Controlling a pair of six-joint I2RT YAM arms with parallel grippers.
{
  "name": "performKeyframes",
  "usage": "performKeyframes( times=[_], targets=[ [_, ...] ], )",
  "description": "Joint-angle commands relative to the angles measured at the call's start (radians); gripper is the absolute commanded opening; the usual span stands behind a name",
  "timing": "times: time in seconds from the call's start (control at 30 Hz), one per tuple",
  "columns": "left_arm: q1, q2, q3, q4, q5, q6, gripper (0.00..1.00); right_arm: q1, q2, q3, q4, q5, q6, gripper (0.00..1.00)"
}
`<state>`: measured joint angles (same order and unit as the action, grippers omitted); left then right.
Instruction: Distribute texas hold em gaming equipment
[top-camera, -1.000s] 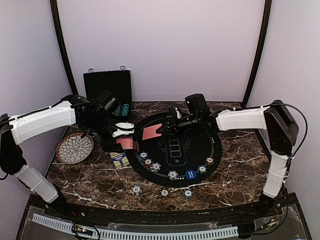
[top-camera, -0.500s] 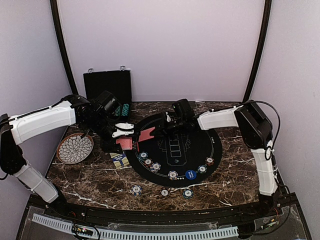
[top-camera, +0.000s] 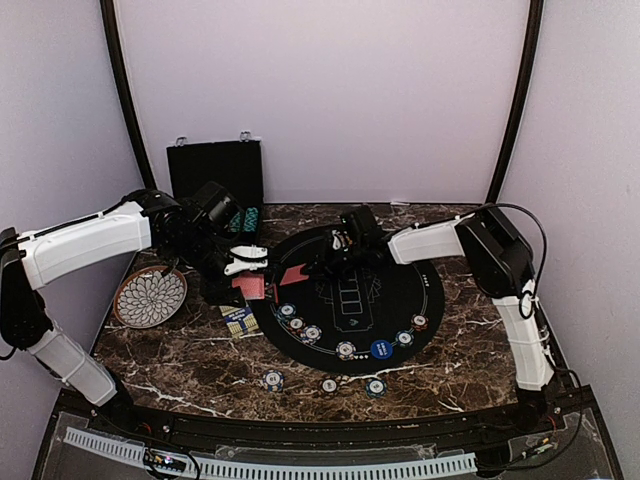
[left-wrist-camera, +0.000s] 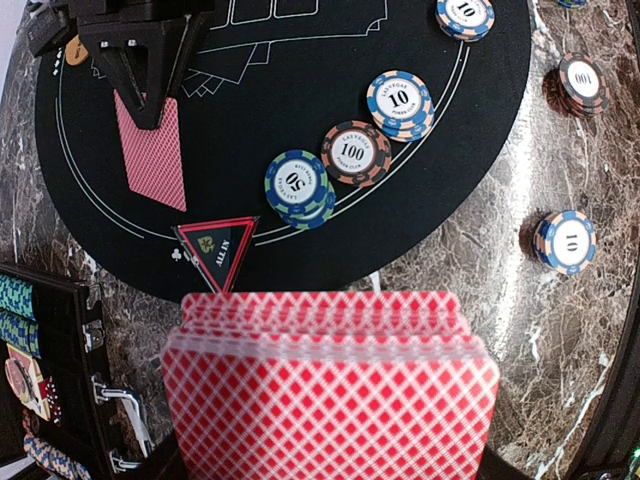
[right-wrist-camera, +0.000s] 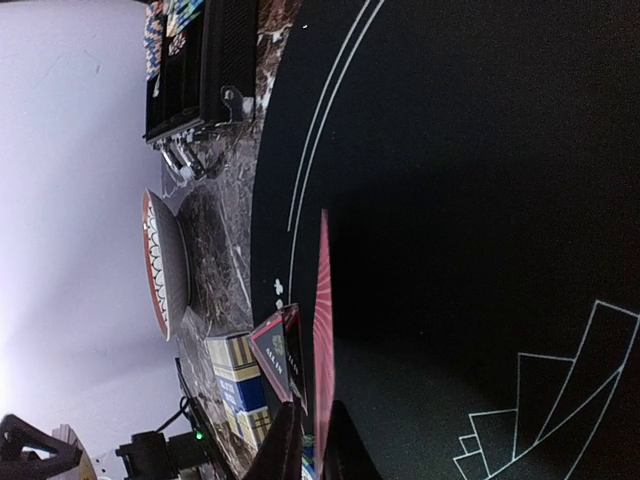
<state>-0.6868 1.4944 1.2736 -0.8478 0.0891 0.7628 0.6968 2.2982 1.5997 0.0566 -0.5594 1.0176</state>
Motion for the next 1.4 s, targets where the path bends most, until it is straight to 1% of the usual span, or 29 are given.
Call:
performKeyframes(
  times=[0.0, 0.07, 0.13, 0.23, 0.33, 0.43, 0.7, 1.07, 1.37],
  targets=[
    [0.006, -0.042, 0.001, -0.022, 0.018, -0.006, 0.26, -0.007, 0.009, -0.009, 0.006, 0.029, -0.010, 0.24],
    [0.005, -0.042, 0.002, -0.023, 0.019, -0.008, 0.26, -0.006, 0.001, -0.007, -0.036, 0.041, -0.036, 0.39],
    [0.006, -0.041, 0.003, -0.023, 0.021, -0.008, 0.25, -0.005, -0.012, -0.004, -0.105, 0.072, -0.070, 0.49],
    [0.005, -0.038, 0.005, -0.024, 0.024, -0.008, 0.25, -0.004, -0.031, 0.001, -0.187, 0.131, -0.124, 0.59],
    [0.004, -0.036, 0.008, -0.026, 0.029, -0.009, 0.25, 0.000, -0.037, 0.024, -0.276, 0.180, -0.177, 0.64],
    [0.005, -0.032, 0.011, -0.026, 0.029, -0.010, 0.25, 0.001, -0.033, 0.029, -0.292, 0.189, -0.186, 0.65],
    [0.006, -0.023, 0.023, -0.037, 0.028, -0.013, 0.24, 0.013, 0.037, 0.105, -0.301, 0.145, -0.180, 0.64],
    [0.005, -0.029, 0.023, -0.038, 0.023, -0.012, 0.23, 0.068, 0.114, 0.168, -0.240, 0.058, -0.104, 0.63],
    [0.006, -0.038, 0.014, -0.035, 0.022, -0.013, 0.23, 0.078, 0.157, 0.257, -0.232, 0.033, -0.086, 0.62]
  ],
)
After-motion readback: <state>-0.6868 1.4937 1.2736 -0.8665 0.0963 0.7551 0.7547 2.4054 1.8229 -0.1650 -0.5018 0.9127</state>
